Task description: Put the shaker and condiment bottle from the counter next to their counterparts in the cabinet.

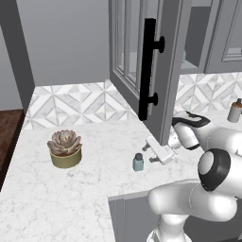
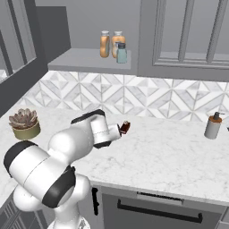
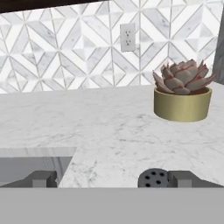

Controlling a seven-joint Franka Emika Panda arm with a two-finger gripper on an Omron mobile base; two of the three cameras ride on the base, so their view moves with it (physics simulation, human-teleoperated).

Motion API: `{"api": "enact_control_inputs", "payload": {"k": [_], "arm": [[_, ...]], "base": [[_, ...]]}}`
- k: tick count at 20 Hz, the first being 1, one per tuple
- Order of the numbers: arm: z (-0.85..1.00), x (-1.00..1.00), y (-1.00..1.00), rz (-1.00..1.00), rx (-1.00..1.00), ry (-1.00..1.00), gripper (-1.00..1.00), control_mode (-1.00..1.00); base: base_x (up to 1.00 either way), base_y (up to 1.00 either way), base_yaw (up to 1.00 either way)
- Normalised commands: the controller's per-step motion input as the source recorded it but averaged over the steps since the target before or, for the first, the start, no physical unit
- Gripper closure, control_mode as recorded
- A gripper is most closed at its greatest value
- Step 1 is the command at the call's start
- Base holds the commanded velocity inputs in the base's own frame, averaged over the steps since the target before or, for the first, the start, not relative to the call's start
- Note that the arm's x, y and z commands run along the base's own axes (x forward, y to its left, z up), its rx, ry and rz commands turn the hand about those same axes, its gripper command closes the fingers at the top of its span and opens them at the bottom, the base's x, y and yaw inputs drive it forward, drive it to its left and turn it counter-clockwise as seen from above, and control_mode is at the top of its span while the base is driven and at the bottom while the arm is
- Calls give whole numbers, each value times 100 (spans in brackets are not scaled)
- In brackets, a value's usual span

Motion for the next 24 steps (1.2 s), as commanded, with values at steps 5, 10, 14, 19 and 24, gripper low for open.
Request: {"api": "enact_control_inputs", "payload": {"k": [5, 10, 14, 19, 24], "arm": [[0, 8, 6, -1, 0, 0, -100, -100], [-5, 4, 11, 0, 0, 0, -100, -100], [-6, 4, 8, -1, 0, 0, -100, -100], [-13, 2, 0, -2, 0, 0, -100, -100], [-23, 11, 0, -1, 0, 0, -100, -100]], "base": [[0, 0, 0], [0, 0, 0], [0, 0, 0], [0, 0, 0], [0, 0, 0]]}}
